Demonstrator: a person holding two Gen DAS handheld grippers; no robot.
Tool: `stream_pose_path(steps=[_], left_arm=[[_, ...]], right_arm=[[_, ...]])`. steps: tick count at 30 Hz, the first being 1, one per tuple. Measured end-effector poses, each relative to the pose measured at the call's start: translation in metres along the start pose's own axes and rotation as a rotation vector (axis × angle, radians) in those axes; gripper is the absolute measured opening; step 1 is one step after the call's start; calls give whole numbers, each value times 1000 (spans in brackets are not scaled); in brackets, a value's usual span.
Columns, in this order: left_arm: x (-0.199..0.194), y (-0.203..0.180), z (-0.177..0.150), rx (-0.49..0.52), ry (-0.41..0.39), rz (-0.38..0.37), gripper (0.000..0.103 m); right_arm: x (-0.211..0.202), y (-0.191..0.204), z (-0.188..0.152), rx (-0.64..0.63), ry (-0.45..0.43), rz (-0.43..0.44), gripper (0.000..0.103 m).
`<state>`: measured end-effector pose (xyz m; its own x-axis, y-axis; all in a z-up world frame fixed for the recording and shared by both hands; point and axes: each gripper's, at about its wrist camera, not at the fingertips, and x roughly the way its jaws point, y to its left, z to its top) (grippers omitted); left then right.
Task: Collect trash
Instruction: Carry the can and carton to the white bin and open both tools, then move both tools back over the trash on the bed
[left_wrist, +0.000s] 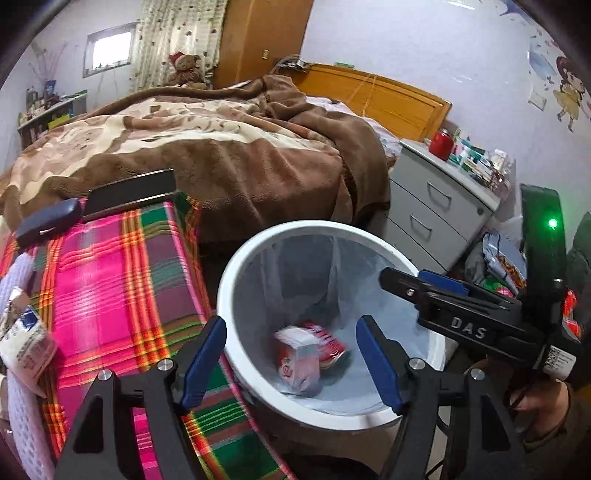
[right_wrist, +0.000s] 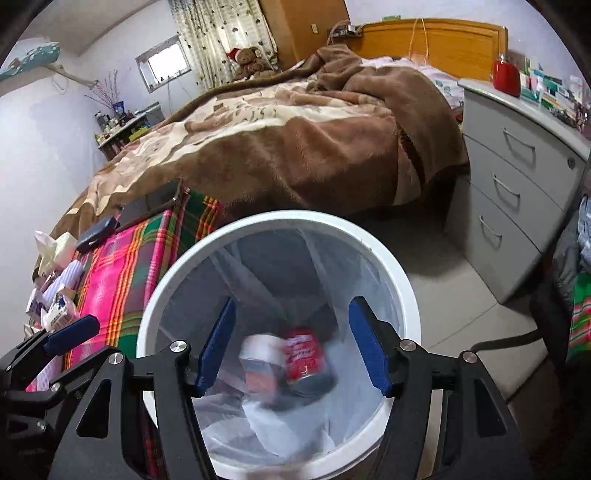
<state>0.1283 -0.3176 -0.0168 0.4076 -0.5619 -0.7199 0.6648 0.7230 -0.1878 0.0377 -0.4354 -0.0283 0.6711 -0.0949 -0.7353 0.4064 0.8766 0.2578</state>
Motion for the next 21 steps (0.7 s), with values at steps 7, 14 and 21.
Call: stream_pose_path(steps=[7, 14, 21], left_arm=[[-29, 12, -3, -8, -31, 46, 73], [-71, 38, -17, -45, -79, 121, 73], [-120, 80, -47, -119, -123, 191, 73]], right_arm=[[-16, 14, -1, -20, -45, 14, 65], [-32, 43, -8, -65, -97, 47, 65], [-42, 80, -22, -130, -113, 105, 65]])
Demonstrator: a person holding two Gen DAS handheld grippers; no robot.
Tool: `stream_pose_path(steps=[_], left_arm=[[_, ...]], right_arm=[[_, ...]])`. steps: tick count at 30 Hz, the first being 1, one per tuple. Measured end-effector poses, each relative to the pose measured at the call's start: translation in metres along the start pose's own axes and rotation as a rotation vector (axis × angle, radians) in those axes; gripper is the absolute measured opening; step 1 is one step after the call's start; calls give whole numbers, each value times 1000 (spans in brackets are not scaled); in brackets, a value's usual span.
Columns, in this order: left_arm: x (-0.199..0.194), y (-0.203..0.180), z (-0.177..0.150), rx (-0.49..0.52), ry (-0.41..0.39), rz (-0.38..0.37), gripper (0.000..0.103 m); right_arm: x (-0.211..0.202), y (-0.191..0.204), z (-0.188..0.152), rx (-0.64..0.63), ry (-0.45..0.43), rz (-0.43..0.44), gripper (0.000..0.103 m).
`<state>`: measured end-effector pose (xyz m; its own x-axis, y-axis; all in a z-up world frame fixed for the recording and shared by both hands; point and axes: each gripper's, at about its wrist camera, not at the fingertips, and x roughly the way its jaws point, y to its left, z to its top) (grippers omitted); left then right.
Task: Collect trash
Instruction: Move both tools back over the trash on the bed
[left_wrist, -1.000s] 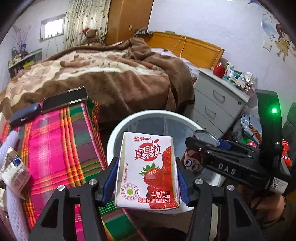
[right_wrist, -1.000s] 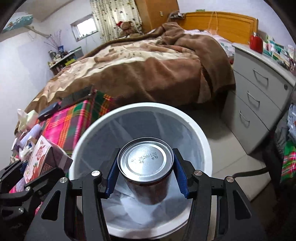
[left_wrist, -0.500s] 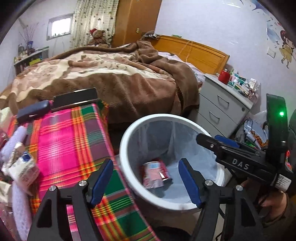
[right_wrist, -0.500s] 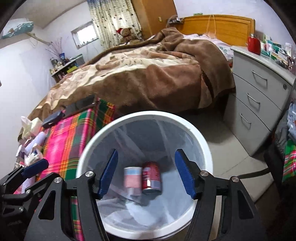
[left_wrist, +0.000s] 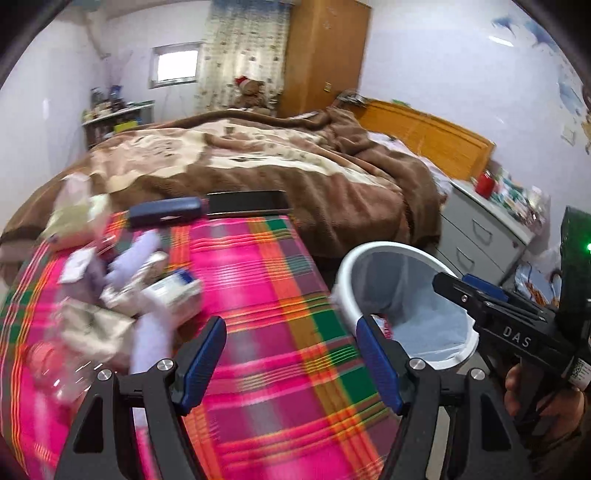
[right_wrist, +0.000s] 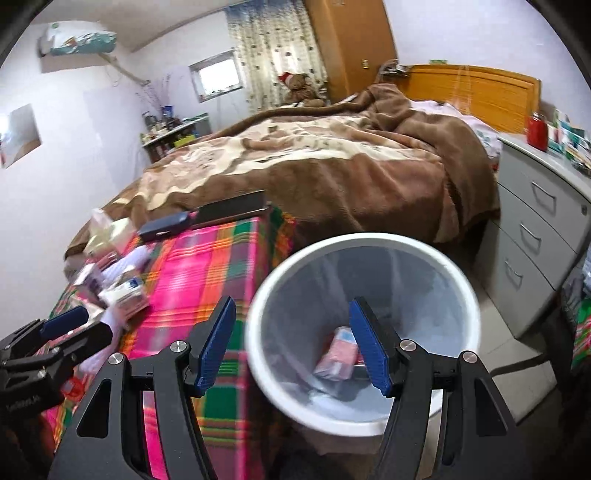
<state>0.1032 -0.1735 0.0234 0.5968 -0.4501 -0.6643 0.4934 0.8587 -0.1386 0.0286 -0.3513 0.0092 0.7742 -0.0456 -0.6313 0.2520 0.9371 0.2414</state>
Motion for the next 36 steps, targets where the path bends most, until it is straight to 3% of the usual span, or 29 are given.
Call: stream_pose_path(steps=[11, 20, 26, 36], left_arm=[[-55, 93, -33, -114, -40, 199, 73], [-77, 168, -54, -216, -42, 270, 73], [-75, 200, -66, -259, -3, 279, 73], [-54, 228, -58, -379, 15, 174, 75]], right_arm=[[14, 64, -22, -76, 63, 155, 65], [21, 125, -53, -181, 147, 249, 65], [32, 150, -60, -204, 201, 270, 65], [60, 175, -46, -182, 235, 259, 65]])
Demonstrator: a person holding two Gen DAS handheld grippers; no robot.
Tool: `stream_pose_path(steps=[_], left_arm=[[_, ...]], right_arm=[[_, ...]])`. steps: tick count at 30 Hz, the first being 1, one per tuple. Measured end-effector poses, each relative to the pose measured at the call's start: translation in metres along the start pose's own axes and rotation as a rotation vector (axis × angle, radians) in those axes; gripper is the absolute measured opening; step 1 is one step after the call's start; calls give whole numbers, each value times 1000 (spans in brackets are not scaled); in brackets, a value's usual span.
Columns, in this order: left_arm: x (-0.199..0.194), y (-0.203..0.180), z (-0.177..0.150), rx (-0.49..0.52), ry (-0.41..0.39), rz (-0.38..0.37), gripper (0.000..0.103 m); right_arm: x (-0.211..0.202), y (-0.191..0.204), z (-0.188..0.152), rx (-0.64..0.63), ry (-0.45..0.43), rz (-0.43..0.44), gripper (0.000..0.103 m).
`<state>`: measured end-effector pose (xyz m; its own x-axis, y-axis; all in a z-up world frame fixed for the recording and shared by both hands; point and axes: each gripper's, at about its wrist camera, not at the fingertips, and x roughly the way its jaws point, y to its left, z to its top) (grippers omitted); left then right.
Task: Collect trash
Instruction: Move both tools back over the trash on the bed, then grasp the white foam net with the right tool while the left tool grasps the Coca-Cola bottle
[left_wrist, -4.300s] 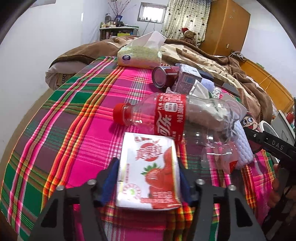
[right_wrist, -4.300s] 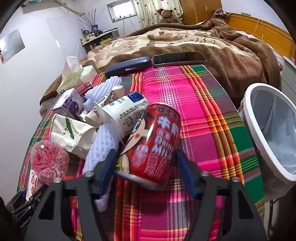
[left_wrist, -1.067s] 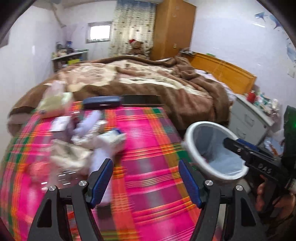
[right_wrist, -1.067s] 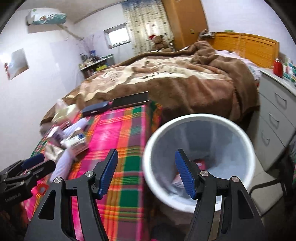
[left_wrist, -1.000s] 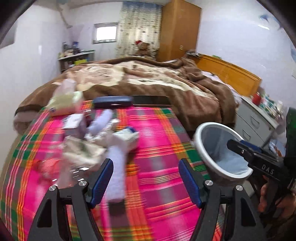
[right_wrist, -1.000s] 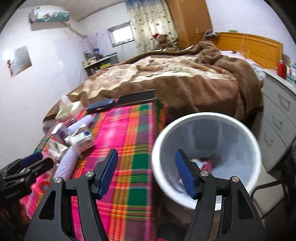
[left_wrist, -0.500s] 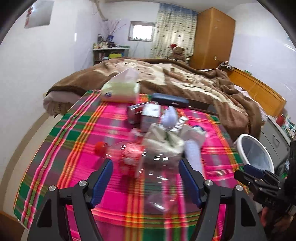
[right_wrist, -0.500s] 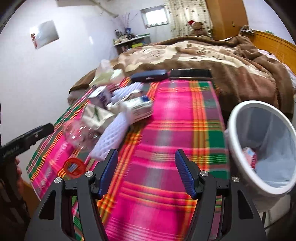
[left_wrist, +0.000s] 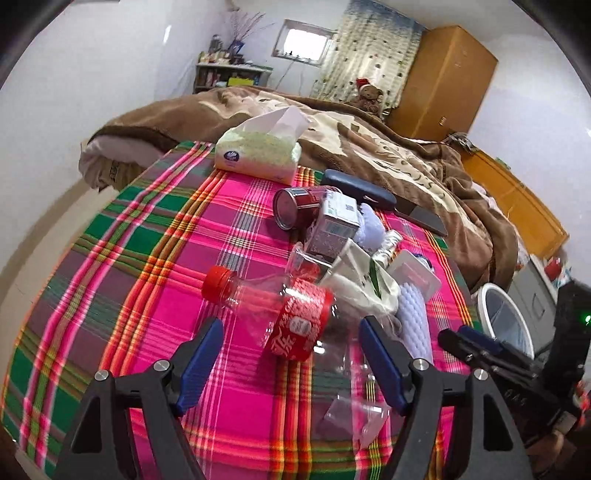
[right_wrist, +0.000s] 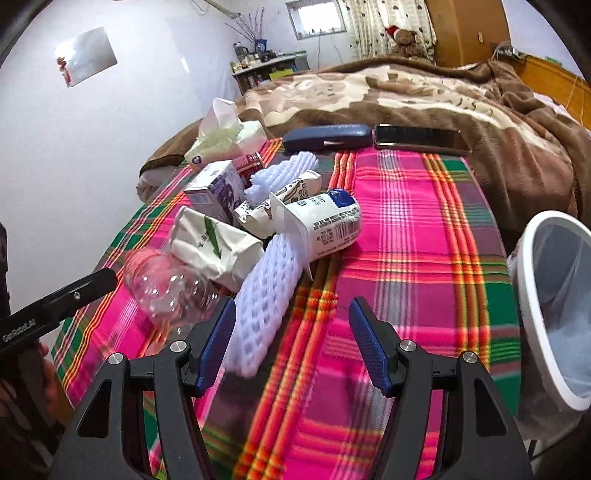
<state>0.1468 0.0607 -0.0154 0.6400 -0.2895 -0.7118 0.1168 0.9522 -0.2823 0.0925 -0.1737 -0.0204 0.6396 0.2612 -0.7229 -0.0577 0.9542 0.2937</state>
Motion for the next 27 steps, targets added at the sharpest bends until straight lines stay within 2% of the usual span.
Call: stream_pose_path(steps=[2, 7, 11, 15, 19, 21, 24, 27], left_arm=[[6, 4, 4, -39, 11, -15, 75], [24, 3, 11, -64, 56, -30, 76], [35, -2, 11, -77, 73, -28, 77], [43, -7, 12, -95, 87, -11, 77], [52, -11, 13, -134, 105, 3, 81], [56, -14, 13, -156, 115, 0, 82], [65, -20, 10, -165, 141, 4, 82], [70, -30, 6, -158, 162, 2, 82]], right_arm=[[9, 2, 3, -7, 19, 12, 65], [25, 8, 4, -46, 71, 7, 65], [27, 7, 4, -55, 75, 10, 65], [25, 2, 2, -61, 80, 28, 46], [20, -1, 1, -78, 83, 45, 33], [15, -3, 2, -93, 78, 35, 20], [6, -6, 3, -121, 64, -12, 12], [2, -17, 3, -110, 64, -11, 12]])
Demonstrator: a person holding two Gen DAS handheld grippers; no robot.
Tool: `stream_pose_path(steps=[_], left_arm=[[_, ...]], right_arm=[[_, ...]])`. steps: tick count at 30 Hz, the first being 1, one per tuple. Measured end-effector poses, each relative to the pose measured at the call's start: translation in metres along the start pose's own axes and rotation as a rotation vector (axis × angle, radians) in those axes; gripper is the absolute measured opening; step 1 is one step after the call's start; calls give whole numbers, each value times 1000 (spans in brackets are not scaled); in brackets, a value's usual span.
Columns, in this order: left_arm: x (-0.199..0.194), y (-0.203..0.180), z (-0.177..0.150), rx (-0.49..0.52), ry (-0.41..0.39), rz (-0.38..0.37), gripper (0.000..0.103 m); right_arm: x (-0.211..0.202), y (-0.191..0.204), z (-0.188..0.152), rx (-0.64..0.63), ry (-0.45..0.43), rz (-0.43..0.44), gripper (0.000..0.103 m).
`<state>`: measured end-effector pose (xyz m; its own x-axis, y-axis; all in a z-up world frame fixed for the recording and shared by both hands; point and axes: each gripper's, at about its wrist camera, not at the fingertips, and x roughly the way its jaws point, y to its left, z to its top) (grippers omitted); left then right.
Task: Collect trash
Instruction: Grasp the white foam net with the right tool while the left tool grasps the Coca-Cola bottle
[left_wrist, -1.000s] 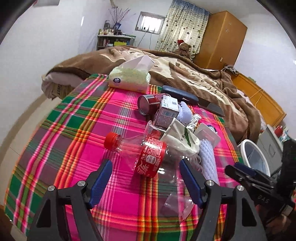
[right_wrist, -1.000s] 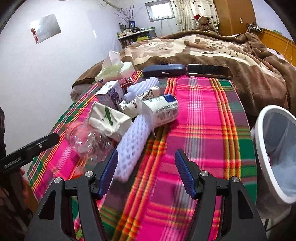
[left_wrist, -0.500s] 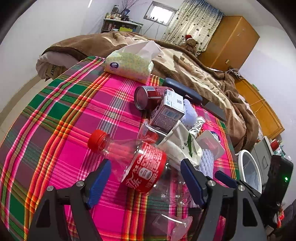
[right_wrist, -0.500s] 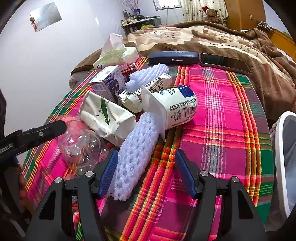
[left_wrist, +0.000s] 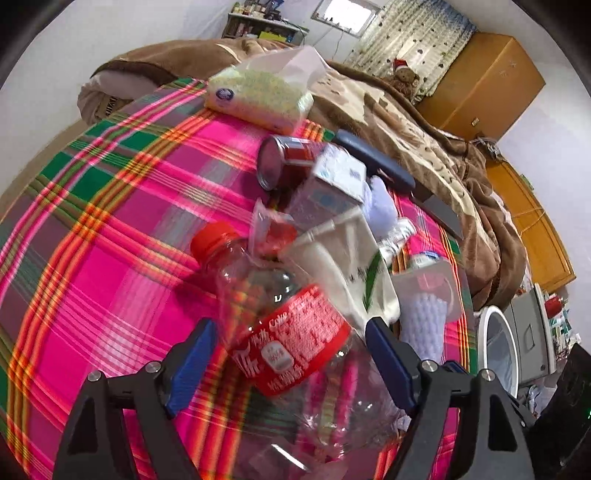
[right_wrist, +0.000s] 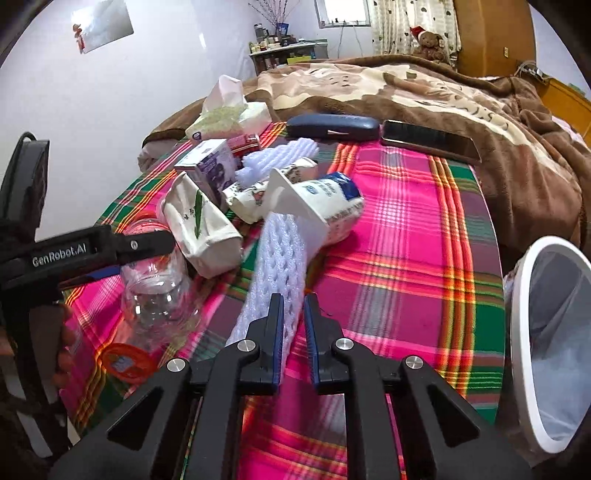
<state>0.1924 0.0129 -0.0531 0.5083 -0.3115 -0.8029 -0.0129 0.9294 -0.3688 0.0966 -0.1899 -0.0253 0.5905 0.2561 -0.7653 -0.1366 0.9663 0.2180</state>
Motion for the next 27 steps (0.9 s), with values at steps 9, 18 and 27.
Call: stream_pose_path(steps=[9, 18, 27], left_arm=[[8, -3, -9, 71, 65, -2, 82], [0, 17, -4, 91, 81, -12, 81], [6, 14, -5, 102, 91, 12, 81]], right_arm=[[-3, -21, 5, 96, -18, 55, 12], [15, 3, 8, 60, 20, 91, 61], [33, 7, 5, 30, 65, 11, 41]])
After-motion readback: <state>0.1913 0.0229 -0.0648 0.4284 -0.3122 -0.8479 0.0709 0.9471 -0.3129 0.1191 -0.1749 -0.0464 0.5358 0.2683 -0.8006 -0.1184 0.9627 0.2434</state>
